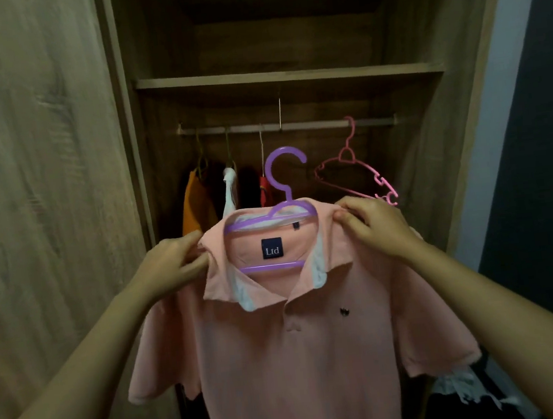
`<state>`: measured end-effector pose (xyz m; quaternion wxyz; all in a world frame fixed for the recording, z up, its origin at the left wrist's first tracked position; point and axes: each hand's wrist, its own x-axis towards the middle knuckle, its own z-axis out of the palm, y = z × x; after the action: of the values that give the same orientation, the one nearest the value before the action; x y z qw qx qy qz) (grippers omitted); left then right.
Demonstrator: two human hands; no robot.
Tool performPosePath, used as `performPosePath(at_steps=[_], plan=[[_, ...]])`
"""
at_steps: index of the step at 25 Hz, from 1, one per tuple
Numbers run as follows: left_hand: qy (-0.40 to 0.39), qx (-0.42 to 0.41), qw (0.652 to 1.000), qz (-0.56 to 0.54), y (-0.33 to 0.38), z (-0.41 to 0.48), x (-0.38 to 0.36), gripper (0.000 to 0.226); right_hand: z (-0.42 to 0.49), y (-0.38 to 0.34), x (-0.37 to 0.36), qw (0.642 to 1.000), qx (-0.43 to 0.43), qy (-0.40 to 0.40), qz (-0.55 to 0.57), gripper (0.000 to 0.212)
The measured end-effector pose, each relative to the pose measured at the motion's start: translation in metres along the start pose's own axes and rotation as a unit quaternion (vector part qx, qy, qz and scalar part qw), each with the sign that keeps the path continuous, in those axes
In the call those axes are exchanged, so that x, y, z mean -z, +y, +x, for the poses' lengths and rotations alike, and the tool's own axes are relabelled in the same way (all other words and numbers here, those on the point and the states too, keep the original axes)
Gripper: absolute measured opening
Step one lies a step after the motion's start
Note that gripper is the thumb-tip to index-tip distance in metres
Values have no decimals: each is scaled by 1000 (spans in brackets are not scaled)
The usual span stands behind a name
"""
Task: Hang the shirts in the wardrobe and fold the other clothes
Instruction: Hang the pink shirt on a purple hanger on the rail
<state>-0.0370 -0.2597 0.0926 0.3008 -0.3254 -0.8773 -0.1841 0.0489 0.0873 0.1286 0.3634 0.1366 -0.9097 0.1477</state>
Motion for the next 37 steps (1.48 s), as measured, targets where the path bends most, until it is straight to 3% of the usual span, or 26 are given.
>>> performPosePath(at_steps=[7,11,15,18,20,22,24,25,27,28,29,31,33,35,37], plan=[[56,-34,995,-68,29,11,5,22,1,-13,-1,999,5,-9,31,28],[79,-29,984,-155,21,11,11,35,-4,0,7,1000,-9,-4,-7,28],[69,-54,986,-141,21,16,26,20,-3,1,6,997,-63,18,-26,34],[76,17,987,-138,1,13,34,6,1,1,13,995,-88,50,-25,39],[41,97,971,-212,-9,1,32,30,3,2,20,992,-94,79,-13,38],[-66,201,924,-317,-19,-18,20,55,6,3,28,990,-97,101,-4,37],[-155,270,896,-317,-27,-39,8,40,8,6,34,992,-84,95,-6,35],[-144,282,903,-290,-32,-46,5,29,9,7,36,994,-72,83,-13,34],[-82,290,924,-236,-42,-53,7,28,11,9,35,996,-54,65,-20,34],[-96,290,924,-228,-47,-54,11,25,12,9,32,996,-51,64,-18,34],[-146,286,917,-234,-46,-53,18,21,11,10,31,997,-50,64,-16,33],[-261,282,874,-296,-46,-48,38,44,10,16,28,997,-49,67,-2,32],[-223,268,855,-383,-36,-34,62,59,10,22,25,997,-47,61,11,33],[-119,209,894,-377,-18,-12,75,45,13,24,19,998,-39,40,21,34],[-150,132,931,-305,11,7,77,52,16,21,10,999,-23,17,33,36]])
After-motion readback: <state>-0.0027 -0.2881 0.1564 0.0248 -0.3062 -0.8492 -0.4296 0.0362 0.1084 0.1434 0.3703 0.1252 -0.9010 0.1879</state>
